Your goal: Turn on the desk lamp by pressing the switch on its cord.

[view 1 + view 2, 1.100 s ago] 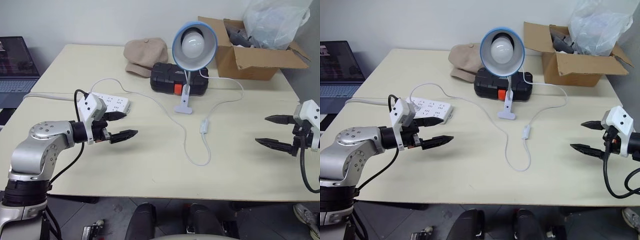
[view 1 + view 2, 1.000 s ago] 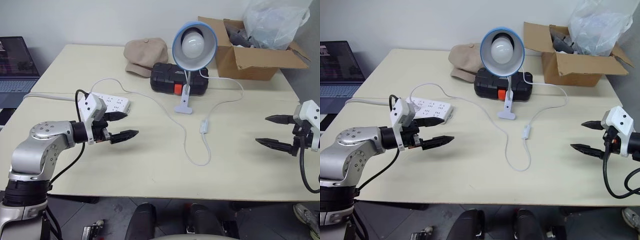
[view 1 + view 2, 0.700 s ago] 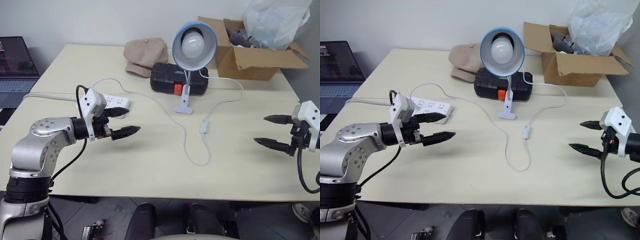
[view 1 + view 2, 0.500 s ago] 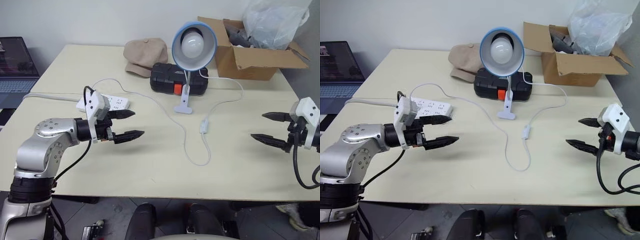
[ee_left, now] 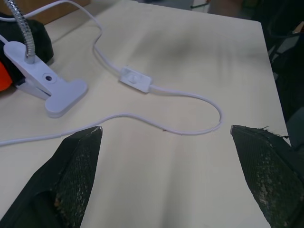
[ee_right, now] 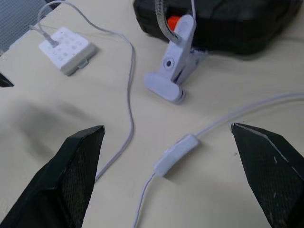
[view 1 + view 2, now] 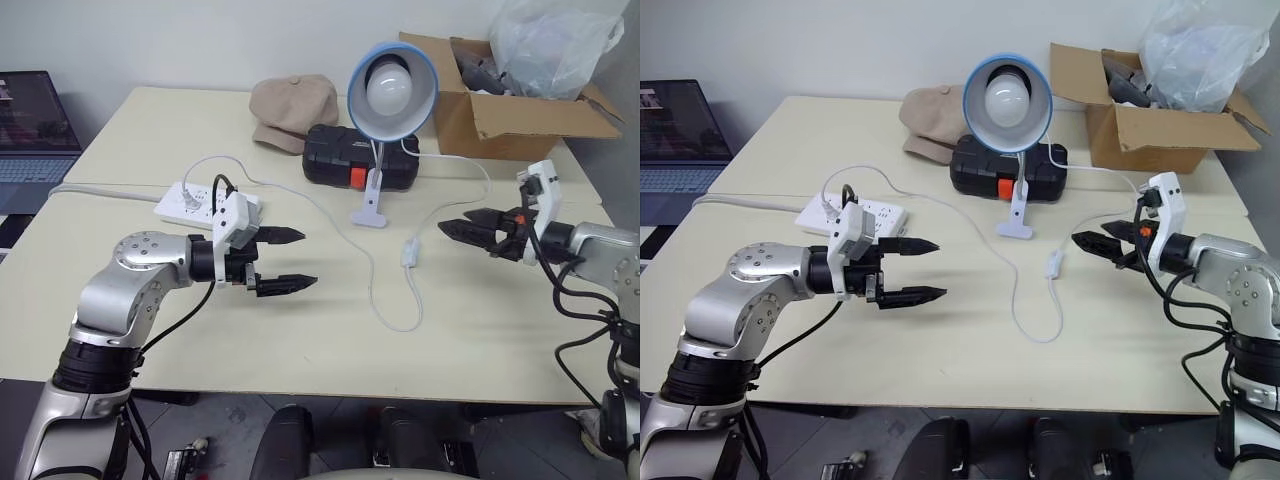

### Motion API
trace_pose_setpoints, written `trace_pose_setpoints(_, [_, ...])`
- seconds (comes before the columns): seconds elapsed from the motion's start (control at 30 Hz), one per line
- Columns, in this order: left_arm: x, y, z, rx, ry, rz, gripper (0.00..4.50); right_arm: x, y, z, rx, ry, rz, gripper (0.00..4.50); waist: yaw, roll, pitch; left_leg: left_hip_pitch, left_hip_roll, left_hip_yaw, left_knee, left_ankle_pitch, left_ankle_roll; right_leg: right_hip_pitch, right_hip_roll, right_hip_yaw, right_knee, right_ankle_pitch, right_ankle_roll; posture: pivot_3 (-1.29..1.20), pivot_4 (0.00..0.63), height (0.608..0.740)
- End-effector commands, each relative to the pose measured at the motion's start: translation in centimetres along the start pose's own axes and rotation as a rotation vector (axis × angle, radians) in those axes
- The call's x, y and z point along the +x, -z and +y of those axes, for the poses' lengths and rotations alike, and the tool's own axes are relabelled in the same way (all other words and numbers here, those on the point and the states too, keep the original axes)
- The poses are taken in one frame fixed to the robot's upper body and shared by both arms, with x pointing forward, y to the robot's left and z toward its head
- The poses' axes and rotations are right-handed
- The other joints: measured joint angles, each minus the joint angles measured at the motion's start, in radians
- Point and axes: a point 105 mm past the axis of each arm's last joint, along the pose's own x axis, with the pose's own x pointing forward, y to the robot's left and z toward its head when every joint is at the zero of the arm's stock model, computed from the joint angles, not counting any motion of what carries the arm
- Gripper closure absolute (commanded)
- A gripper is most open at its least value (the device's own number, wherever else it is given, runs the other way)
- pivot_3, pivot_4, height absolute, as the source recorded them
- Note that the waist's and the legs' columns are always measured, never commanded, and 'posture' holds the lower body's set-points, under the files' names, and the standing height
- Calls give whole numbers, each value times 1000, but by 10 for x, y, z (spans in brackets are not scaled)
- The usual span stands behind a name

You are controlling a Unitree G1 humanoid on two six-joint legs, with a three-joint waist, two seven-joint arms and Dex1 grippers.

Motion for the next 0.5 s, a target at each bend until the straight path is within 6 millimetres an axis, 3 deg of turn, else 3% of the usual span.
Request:
trace_pose_setpoints(0.03, [14,-7,-8,62,63,-21,0,11,10,-5,112,65,129,31,0,0,0,0,0,0,0,0,0,0,0,0,0,0,0,0,150,740])
trace_pose_setpoints(0.5, [31,-4,-16,84,122,-38,0,63,9,-3,317,96,196,31,-3,0,0,-5,1,3,0,0,0,-7,1,4,2,1,0,0,150,740])
